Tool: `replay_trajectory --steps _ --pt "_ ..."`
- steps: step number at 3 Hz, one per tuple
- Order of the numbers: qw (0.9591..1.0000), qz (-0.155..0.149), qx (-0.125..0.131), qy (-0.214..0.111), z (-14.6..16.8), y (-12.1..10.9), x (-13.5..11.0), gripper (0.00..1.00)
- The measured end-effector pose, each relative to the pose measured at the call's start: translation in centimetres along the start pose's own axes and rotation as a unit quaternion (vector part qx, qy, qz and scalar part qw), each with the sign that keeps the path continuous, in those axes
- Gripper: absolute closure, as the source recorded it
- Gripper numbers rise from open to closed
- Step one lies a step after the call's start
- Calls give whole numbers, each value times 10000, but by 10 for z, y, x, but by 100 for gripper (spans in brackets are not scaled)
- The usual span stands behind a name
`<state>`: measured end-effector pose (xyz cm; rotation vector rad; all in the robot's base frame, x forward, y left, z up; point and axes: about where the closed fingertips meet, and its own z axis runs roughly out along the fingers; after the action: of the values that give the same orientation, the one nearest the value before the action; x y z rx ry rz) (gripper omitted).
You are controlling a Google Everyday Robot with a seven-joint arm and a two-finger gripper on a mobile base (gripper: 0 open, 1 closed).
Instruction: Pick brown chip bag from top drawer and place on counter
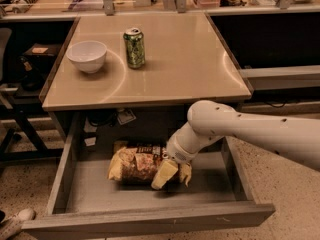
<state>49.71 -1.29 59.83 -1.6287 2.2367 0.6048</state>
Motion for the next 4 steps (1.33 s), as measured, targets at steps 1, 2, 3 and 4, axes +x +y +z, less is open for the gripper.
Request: replay_trajectory --steps 1,2,3,4 --pt "10000 0 0 0 0 0 0 38" --pt "10000 0 -1 0 0 0 0 62" --pt "10000 0 -1 0 0 0 0 85" --pt "10000 0 0 0 -6 1 -4 100"
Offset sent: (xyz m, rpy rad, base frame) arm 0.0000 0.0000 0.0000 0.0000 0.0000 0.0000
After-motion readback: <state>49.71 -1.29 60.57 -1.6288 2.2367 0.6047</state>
